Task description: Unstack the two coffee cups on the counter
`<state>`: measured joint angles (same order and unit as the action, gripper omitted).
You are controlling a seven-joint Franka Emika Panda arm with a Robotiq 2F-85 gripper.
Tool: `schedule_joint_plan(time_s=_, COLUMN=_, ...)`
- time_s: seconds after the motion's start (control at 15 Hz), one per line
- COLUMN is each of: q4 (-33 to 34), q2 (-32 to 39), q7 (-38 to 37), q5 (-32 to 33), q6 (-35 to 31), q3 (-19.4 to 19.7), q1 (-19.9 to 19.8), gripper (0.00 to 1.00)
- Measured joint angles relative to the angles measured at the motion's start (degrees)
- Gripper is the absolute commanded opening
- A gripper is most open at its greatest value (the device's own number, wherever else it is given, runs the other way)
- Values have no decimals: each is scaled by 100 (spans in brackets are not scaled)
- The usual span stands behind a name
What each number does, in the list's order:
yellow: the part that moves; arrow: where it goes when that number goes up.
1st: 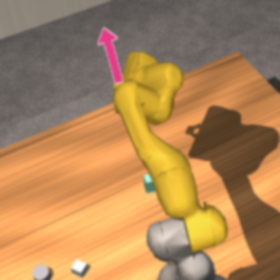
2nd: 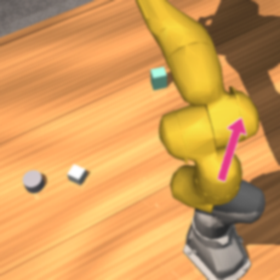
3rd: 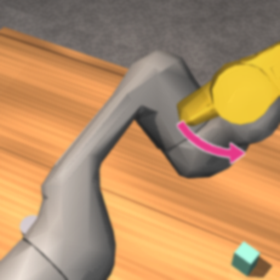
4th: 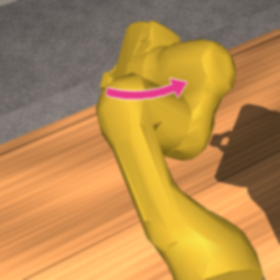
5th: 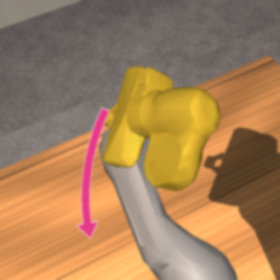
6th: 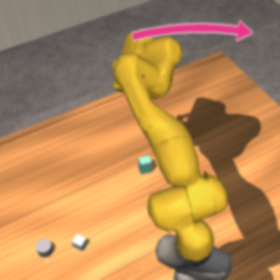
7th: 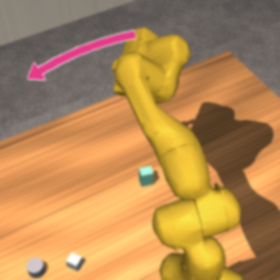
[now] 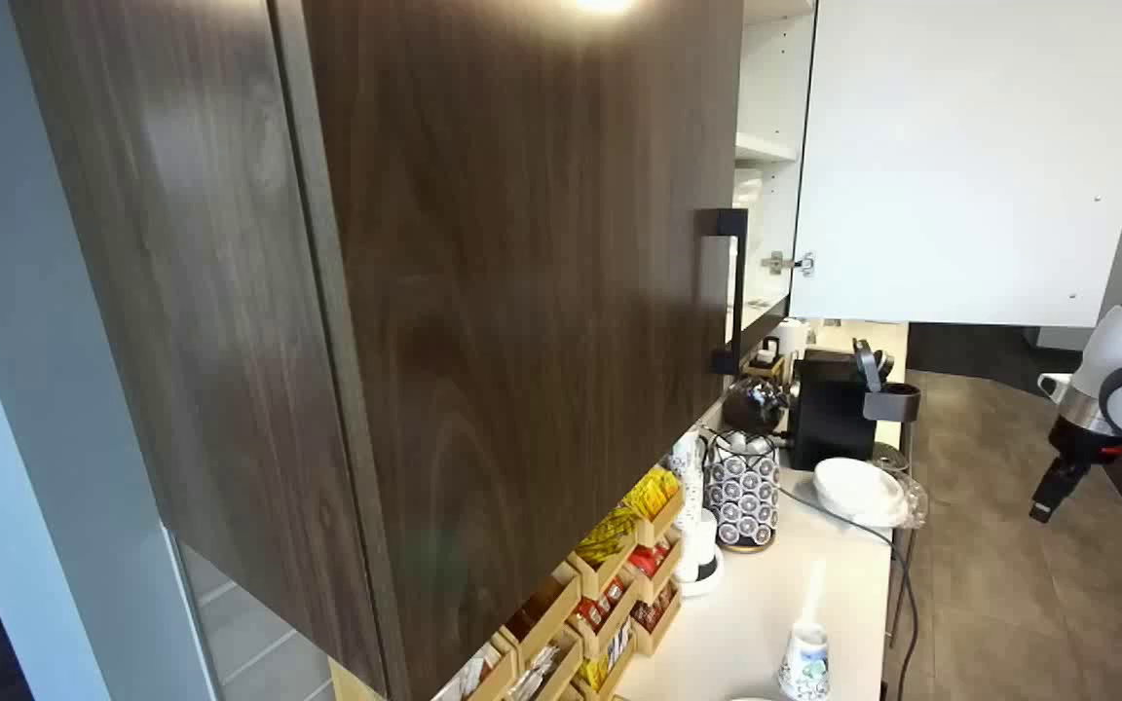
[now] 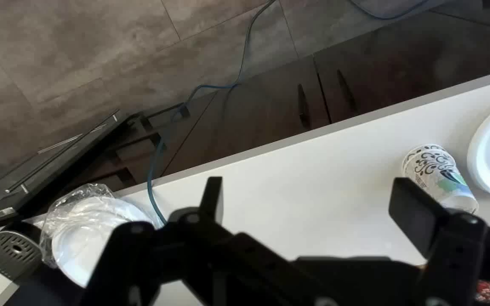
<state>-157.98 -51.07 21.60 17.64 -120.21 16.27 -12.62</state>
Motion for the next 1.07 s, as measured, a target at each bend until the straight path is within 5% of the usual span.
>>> schedule_joint_plan(time_s=0.67, q4=-16, q2=37, q7=39, q5=-101, q6=0, q3=-13, q1=153, gripper=100)
schedule_joint_plan(time_s=1.07, q4=-29, q2=752, q7=242, q5=-1222, q6=-699, q3=-345, q1=1889, gripper=100)
